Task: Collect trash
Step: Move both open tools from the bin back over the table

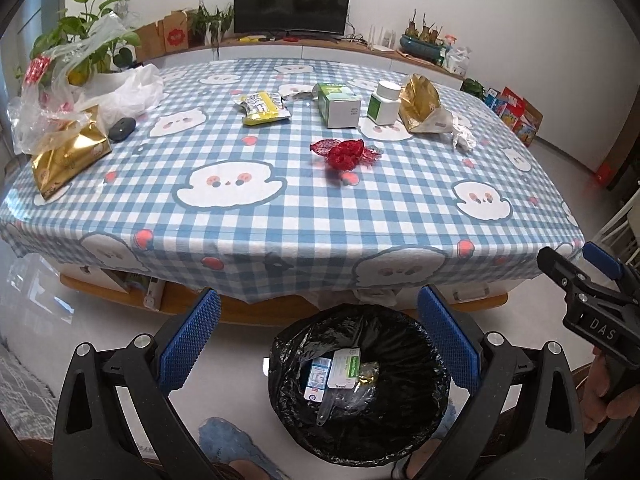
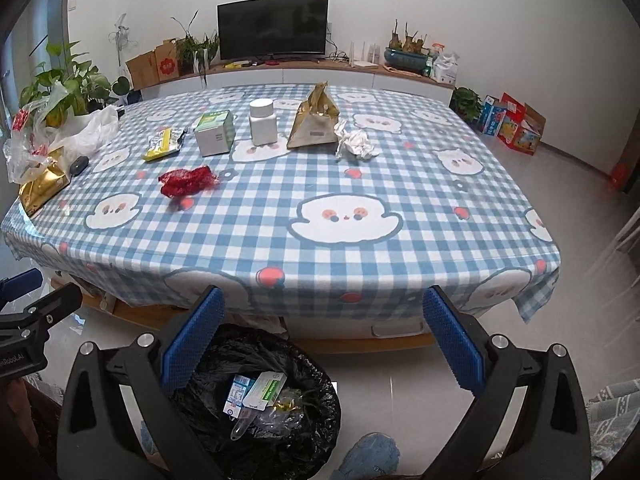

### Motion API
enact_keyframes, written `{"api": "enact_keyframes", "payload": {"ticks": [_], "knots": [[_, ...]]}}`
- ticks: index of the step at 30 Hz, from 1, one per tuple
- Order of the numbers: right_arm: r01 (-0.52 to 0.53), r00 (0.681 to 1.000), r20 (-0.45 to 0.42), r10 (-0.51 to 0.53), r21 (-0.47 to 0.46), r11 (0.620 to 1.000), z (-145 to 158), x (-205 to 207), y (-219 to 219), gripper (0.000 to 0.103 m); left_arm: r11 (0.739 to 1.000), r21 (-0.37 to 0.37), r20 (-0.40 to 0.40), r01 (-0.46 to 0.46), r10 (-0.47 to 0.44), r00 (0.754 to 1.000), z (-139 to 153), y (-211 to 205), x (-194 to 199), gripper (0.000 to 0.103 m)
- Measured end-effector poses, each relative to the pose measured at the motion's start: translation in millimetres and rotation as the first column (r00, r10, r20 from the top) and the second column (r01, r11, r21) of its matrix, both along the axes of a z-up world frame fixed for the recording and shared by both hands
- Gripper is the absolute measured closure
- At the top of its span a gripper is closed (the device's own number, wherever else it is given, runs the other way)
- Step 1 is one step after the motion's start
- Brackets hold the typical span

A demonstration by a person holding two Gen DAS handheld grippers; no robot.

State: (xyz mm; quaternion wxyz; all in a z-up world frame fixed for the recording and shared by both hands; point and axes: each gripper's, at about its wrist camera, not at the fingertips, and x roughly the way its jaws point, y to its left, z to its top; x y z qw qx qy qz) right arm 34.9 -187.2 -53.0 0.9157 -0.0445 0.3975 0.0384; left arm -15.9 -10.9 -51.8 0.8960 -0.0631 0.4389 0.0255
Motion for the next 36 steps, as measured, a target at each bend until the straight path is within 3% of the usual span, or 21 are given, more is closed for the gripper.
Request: {"api": "enact_keyframes", "payload": {"ticks": [13, 36], "knots": [[0.062, 0.998, 0.018, -0.062, 0.033, 0.998, 7, 48, -37, 0.008, 1.000, 0.009, 0.022, -0.004, 0.004, 1.000, 9, -10, 45, 0.006], [0.060, 0.998, -0.003, -0.060, 0.027, 0.998, -3, 151, -51, 0.013, 0.999, 0.040, 0.001, 0.024, -0.024, 1.000, 1, -17, 140, 0.006]]}}
